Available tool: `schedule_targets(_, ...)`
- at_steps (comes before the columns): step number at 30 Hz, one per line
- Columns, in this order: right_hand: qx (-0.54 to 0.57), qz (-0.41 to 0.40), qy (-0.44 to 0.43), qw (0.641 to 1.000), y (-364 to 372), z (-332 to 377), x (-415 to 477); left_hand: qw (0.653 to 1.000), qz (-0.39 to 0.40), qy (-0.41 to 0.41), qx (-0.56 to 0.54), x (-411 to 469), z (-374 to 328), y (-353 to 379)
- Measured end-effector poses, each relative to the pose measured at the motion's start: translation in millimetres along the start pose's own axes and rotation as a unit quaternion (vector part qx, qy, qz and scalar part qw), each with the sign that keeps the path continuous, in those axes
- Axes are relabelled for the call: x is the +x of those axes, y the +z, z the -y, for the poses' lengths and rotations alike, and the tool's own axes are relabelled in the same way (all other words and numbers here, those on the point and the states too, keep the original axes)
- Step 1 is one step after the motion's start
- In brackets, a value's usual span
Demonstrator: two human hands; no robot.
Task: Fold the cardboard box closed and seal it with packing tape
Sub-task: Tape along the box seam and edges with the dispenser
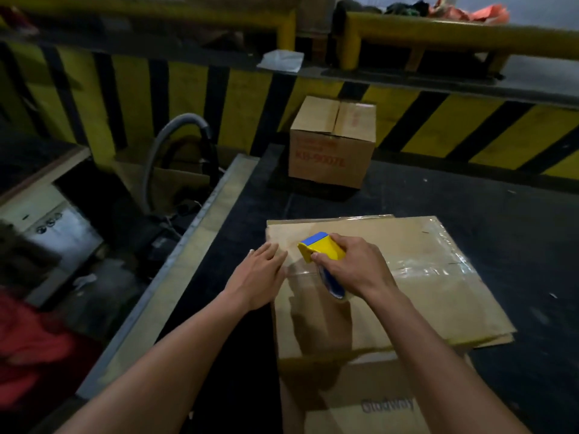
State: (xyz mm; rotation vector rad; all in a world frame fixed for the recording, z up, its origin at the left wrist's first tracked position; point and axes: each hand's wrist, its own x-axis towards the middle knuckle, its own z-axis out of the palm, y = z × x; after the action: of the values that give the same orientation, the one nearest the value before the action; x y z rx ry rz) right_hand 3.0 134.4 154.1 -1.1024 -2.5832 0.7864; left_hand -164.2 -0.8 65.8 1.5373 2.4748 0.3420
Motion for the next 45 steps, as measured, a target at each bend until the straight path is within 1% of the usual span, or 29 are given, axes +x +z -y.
schedule_targets(1, 0.005, -0.005, 0.001, 1.0, 6, 5, 2, 1.0, -0.013, -0.005, -0.019, 1, 3, -1)
schedule_targets(3, 0.02, -0.006, 0.005, 1.0, 16, 13, 6, 0.994, -0.037, -0.046, -0.097, 8, 7, -7)
schedule_targets(6, 0.029, -0.006, 0.01, 1.0, 27, 21, 6, 0.965, -0.06, -0.12, -0.227, 24, 7, -22)
schedule_targets(8, 0.026, -0.024, 0.002, 0.999, 32, 25, 6, 0.942, -0.055, -0.144, -0.298, 38, 7, -33)
schedule_targets(9, 0.03, -0.033, -0.001, 0.999, 33, 25, 6, 0.923, -0.044, -0.156, -0.348, 45, 7, -38)
schedule_targets(10, 0.036, -0.038, -0.003, 0.999, 33, 26, 5, 0.897, -0.021, -0.172, -0.407, 52, 7, -42)
schedule_targets(12, 0.038, -0.036, -0.011, 0.999, 33, 27, 6, 0.826, 0.054, -0.209, -0.521, 64, 7, -50)
schedule_targets(13, 0.037, -0.037, -0.015, 0.999, 34, 27, 6, 0.796, 0.089, -0.22, -0.557, 69, 9, -54)
schedule_targets(14, 0.037, -0.042, -0.018, 0.998, 33, 28, 7, 0.78, 0.115, -0.222, -0.573, 74, 12, -56)
schedule_targets(17, 0.036, -0.051, -0.026, 0.998, 32, 29, 9, 0.75, 0.17, -0.218, -0.601, 84, 23, -61)
schedule_targets(21, 0.033, -0.057, -0.026, 0.997, 27, 32, 14, 0.716, 0.232, -0.209, -0.624, 100, 39, -65)
schedule_targets(23, 0.034, -0.063, -0.025, 0.997, 25, 34, 17, 0.709, 0.258, -0.203, -0.624, 109, 45, -66)
schedule_targets(26, 0.038, -0.07, -0.022, 0.997, 24, 40, 17, 0.705, 0.283, -0.196, -0.621, 116, 49, -68)
schedule_targets(30, 0.048, -0.081, -0.022, 0.995, 23, 48, 18, 0.669, 0.29, -0.186, -0.659, 116, 57, -64)
schedule_targets(31, 0.046, -0.079, -0.021, 0.996, 23, 50, 19, 0.669, 0.291, -0.182, -0.659, 117, 59, -63)
schedule_targets(32, 0.042, -0.075, -0.019, 0.996, 23, 52, 19, 0.678, 0.291, -0.179, -0.651, 119, 60, -62)
schedule_targets(33, 0.037, -0.068, -0.015, 0.997, 24, 55, 19, 0.697, 0.286, -0.178, -0.633, 121, 61, -62)
schedule_targets(36, 0.023, -0.054, -0.003, 0.998, 28, 65, 18, 0.788, 0.231, -0.157, -0.549, 129, 59, -65)
schedule_targets(38, 0.024, -0.057, 0.005, 0.998, 31, 71, 14, 0.834, 0.187, -0.133, -0.502, 135, 58, -69)
schedule_targets(39, 0.022, -0.06, 0.009, 0.998, 31, 73, 13, 0.849, 0.171, -0.122, -0.486, 138, 60, -70)
schedule_targets(41, 0.021, -0.059, 0.025, 0.998, 32, 74, 8, 0.867, 0.154, -0.107, -0.461, 144, 67, -71)
schedule_targets(45, 0.019, -0.043, 0.047, 0.998, 38, 76, 1, 0.896, 0.156, -0.067, -0.41, 151, 72, -59)
